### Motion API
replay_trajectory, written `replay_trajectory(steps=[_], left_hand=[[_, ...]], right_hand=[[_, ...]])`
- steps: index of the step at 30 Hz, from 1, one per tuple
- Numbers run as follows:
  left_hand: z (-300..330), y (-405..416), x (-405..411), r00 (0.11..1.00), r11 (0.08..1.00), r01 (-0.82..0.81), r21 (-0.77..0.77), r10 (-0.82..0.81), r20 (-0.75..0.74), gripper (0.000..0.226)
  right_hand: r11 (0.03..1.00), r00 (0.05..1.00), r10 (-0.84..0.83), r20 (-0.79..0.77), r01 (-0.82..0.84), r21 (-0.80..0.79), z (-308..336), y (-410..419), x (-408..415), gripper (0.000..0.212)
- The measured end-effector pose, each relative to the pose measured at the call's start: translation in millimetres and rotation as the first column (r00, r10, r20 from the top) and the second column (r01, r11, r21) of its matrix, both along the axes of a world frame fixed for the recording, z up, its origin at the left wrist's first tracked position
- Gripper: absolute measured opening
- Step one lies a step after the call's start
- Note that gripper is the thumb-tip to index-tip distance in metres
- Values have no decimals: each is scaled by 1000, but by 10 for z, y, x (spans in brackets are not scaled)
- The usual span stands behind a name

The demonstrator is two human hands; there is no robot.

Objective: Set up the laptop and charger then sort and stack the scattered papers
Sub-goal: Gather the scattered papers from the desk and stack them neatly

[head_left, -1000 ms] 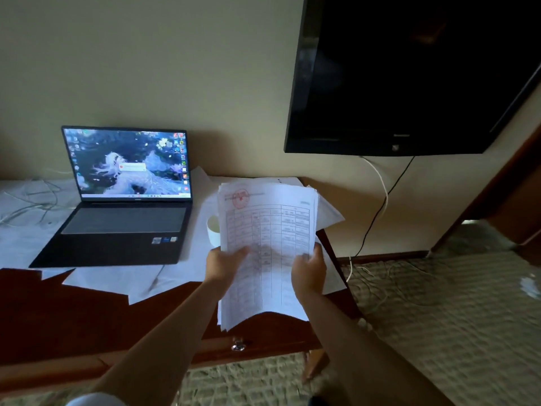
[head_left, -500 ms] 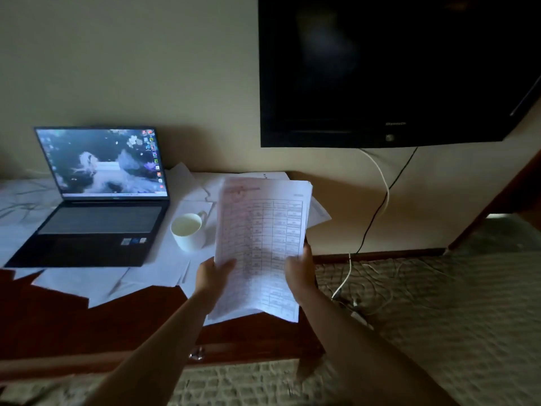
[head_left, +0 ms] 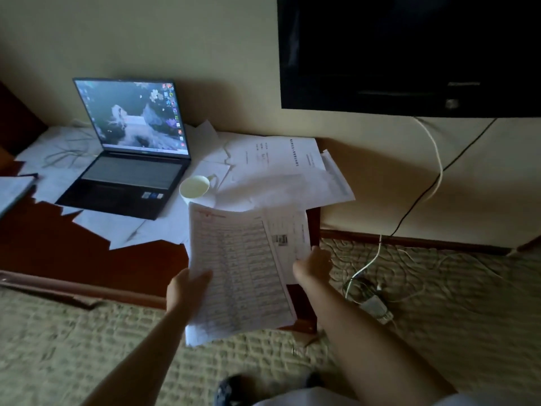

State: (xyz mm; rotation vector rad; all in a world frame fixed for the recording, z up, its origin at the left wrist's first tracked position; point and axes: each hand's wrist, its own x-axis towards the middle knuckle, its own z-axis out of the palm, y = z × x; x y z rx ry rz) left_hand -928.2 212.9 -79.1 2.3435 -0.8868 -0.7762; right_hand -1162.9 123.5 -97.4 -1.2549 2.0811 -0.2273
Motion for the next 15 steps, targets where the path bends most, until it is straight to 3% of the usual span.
replay_trajectory(steps=[3, 8, 15], left_hand=[[-16, 107, -22, 998, 998, -54, -20, 55, 33, 23], [-83, 210, -85, 992, 992, -119, -34, 120, 23, 26], [-152, 362, -117, 984, 982, -169, -86, 172, 40, 25]], right_hand=[[999, 998, -4, -66, 7, 44, -17, -51, 17, 51], [998, 978, -19, 206, 6, 68, -73, -109, 50, 33], [956, 976, 215, -37, -218, -196, 12, 77, 21, 19]])
